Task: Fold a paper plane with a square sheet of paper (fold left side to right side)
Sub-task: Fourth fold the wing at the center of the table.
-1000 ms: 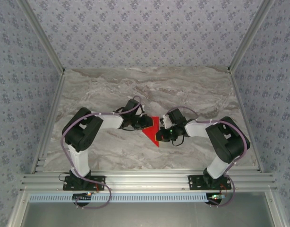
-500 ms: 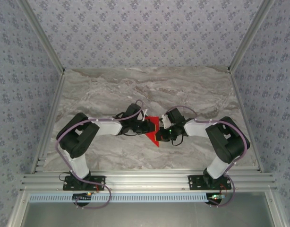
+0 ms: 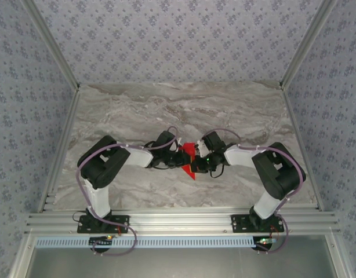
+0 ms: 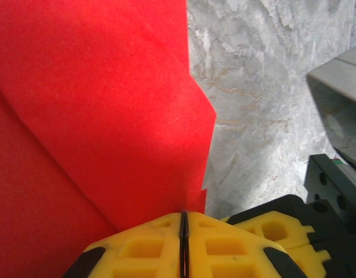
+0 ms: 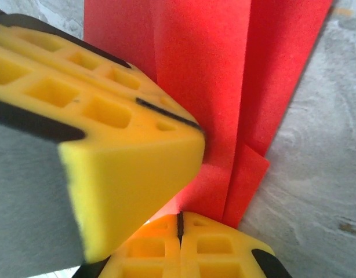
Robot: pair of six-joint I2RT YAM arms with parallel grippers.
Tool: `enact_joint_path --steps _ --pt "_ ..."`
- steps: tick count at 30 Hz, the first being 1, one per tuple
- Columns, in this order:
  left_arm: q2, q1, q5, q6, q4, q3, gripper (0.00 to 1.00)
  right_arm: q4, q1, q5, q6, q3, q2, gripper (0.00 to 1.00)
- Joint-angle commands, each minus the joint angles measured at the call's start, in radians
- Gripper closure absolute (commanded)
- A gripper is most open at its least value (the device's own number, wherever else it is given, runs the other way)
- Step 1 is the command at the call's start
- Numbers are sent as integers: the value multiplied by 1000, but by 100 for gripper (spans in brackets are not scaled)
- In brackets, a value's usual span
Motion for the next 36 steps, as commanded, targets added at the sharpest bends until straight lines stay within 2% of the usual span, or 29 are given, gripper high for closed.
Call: enact_joint_path --steps 1,11,21,30,36 --pt "37 -8 -65 48 -99 25 90 -183 7 182 -34 -38 71 100" --pt "81 48 -113 103 -191 89 91 -212 11 189 -42 -44 72 100" --pt "134 148 -95 202 -311 257 90 -223 14 188 -51 -48 74 100" --pt "225 248 -45 256 -317 362 90 -222 17 178 -50 -60 62 100" --pt "284 307 -39 289 -378 446 90 -232 24 177 -50 -57 55 100"
